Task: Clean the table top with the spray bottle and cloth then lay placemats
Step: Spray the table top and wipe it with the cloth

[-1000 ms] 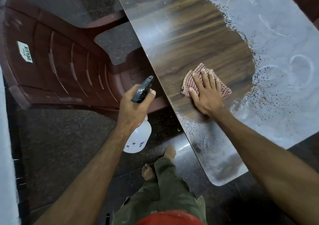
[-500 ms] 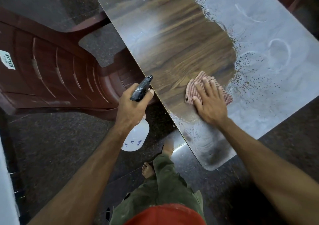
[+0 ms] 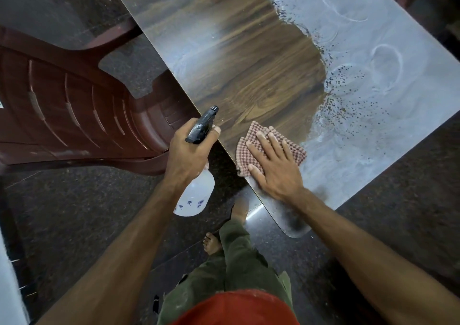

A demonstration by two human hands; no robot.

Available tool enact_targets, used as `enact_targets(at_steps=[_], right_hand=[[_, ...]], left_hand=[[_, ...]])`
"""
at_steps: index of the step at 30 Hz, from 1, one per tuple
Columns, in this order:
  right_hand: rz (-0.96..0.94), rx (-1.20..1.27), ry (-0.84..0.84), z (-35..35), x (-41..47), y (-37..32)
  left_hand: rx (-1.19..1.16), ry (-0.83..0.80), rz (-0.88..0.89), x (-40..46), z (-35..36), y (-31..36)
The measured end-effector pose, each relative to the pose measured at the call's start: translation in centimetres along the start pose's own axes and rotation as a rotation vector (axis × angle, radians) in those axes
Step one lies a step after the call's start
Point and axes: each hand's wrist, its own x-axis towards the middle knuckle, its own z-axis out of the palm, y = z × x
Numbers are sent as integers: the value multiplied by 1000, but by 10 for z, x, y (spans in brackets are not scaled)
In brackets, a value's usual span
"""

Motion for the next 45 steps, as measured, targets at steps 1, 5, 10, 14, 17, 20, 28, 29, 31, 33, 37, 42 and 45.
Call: enact_targets(at_steps=[1,5,10,14,17,20,28,29,31,33,37,42,45], right_hand=[[21,0,-8,-2,-2,12],[238,26,23,-18,26,58],[316,73,39,-27,71,39],[153,61,26,-11,44,-11],[90,59,26,1,4,-17],[82,25,-11,6,-22,8],[405,92,65,-20,37,65],[399,87,66,-20,42,58],[332,75,55,-15,42,36],[252,72,45,-7,23,18],[185,50,13,4,-28,14],[354,63,25,-4,-42,68],[474,111,36,-14,-20,92]], left_hand=[[2,1,3,0,0,1],[14,-6,-7,0,1,-1],[26,-7,-10,-6,6,-4],[26,-19,5,-11,11,-1],[22,-29,11,-10,13,3],[29,-36,16,-9,13,4],[52,-63,16,-14,9,-8],[61,-66,16,-15,10,-9],[84,-70,17,-17,13,-11],[85,-76,17,-19,17,-9],[88,-98,14,-18,19,-3],[94,-153,24,-23,19,2],[91,-172,23,-28,22,0]])
